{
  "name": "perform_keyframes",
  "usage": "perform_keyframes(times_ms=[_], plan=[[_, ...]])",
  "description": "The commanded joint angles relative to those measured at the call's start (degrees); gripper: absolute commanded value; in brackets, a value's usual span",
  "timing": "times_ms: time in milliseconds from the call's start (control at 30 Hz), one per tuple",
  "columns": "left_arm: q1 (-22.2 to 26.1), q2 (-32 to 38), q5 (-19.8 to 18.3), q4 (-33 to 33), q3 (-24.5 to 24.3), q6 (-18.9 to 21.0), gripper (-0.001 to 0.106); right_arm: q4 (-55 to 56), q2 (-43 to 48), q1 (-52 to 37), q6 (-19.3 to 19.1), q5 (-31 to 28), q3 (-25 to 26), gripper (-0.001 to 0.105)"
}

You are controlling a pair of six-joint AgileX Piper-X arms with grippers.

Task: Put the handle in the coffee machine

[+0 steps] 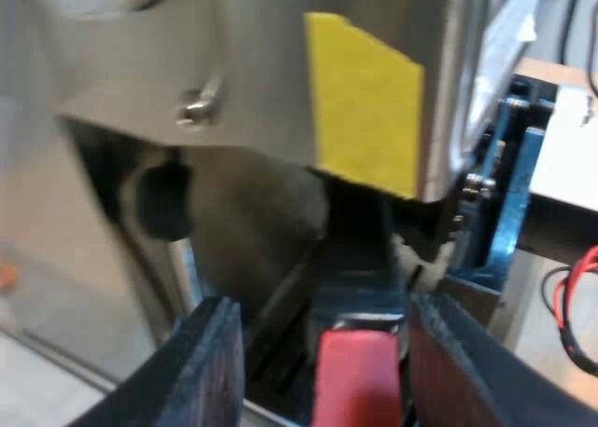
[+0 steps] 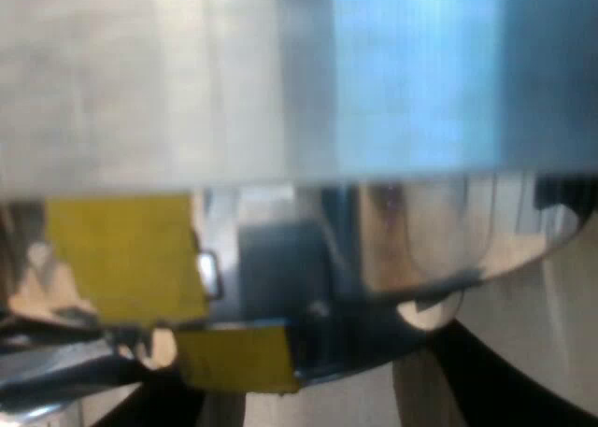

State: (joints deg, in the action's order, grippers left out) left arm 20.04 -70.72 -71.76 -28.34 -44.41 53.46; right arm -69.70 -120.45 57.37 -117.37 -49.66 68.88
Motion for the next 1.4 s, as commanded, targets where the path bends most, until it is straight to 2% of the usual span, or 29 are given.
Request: perform_keyframes(times_ms=[33,100,133,233,267,300,333,367,400,433,500,567,667,700,733,833,1067,1100,1200,1233,1333,1400], plan=[[1.4,1.6,-2.4,-1.4,-1.4,0.8,0.044,-6.3,3.5,-0.4,0.1,-1.0,1.3,0.039],[2.2,2.7,-3.6,-5.5,-3.7,2.0,0.037,-6.3,3.5,-0.4,0.1,-1.0,1.3,0.039],[2.1,2.9,-2.6,-8.7,-5.5,2.0,0.027,-6.3,3.5,-0.4,0.1,-1.0,1.3,0.039],[1.9,2.8,2.7,-14.2,-9.4,1.8,0.006,-6.3,3.5,-0.4,0.1,-1.0,1.3,0.039],[1.7,2.8,6.4,-16.0,-10.9,1.4,0.000,-6.3,3.5,-0.4,0.1,-1.0,1.3,0.039],[1.1,2.8,10.3,-17.8,-12.7,1.1,0.000,-6.3,3.5,-0.4,0.1,-1.0,1.3,0.039],[0.9,2.8,11.0,-18.3,-13.3,1.0,0.000,-6.3,3.5,-0.4,0.1,-1.0,1.3,0.039],[0.5,2.8,14.5,-19.2,-14.6,0.5,0.000,-6.3,3.5,-0.4,0.1,-1.0,1.3,0.039],[-1.0,2.8,20.3,-20.0,-16.3,0.2,0.000,-6.3,3.5,-0.4,0.1,-1.0,1.3,0.039],[-2.1,2.6,24.0,-20.1,-17.1,0.3,0.000,-6.3,3.5,-0.4,0.1,-1.0,1.3,0.039],[-4.1,2.1,28.9,-20.1,-17.7,0.3,0.000,-6.3,3.5,-0.4,0.1,-1.0,1.3,0.039],[-5.8,1.3,31.6,-20.0,-17.7,0.3,0.000,-6.3,3.5,-0.4,0.1,-1.0,1.3,0.039],[-9.4,-0.5,39.9,-20.7,-17.7,0.3,0.000,-6.3,3.5,-0.4,0.1,-1.0,1.3,0.039],[-11.1,-1.1,43.6,-20.7,-17.7,-0.6,0.000,-6.3,3.5,-0.4,0.1,-1.0,1.3,0.039],[-12.3,-1.5,45.5,-20.7,-17.7,-1.6,0.000,-6.3,3.5,-0.4,0.1,-1.0,1.3,0.039],[-15.0,-3.0,48.1,-20.2,-17.7,-2.4,0.000,-6.3,3.5,-0.4,0.1,-1.0,1.3,0.039],[-15.4,-6.6,48.5,-22.4,-17.7,-2.7,0.000,-6.3,3.7,-0.4,0.1,-1.0,1.3,0.039],[-15.5,-6.7,48.3,-24.1,-17.7,-3.4,0.000,-6.3,3.7,-0.4,0.1,-1.0,1.3,0.039],[-15.6,-6.2,42.8,-30.6,-17.7,-5.5,0.000,-6.3,3.7,-0.4,0.1,-1.0,1.3,0.039],[-15.6,-6.0,42.0,-32.6,-17.7,-6.0,0.000,-6.3,3.7,-0.4,0.1,-1.0,1.3,0.039],[-15.9,-5.6,42.4,-34.7,-17.7,-6.1,0.000,-6.3,3.7,-0.4,0.1,-1.0,1.3,0.039],[-15.9,-5.1,41.4,-35.9,-17.7,-6.1,0.000,-6.3,3.7,-0.4,0.1,-1.0,1.3,0.039]])
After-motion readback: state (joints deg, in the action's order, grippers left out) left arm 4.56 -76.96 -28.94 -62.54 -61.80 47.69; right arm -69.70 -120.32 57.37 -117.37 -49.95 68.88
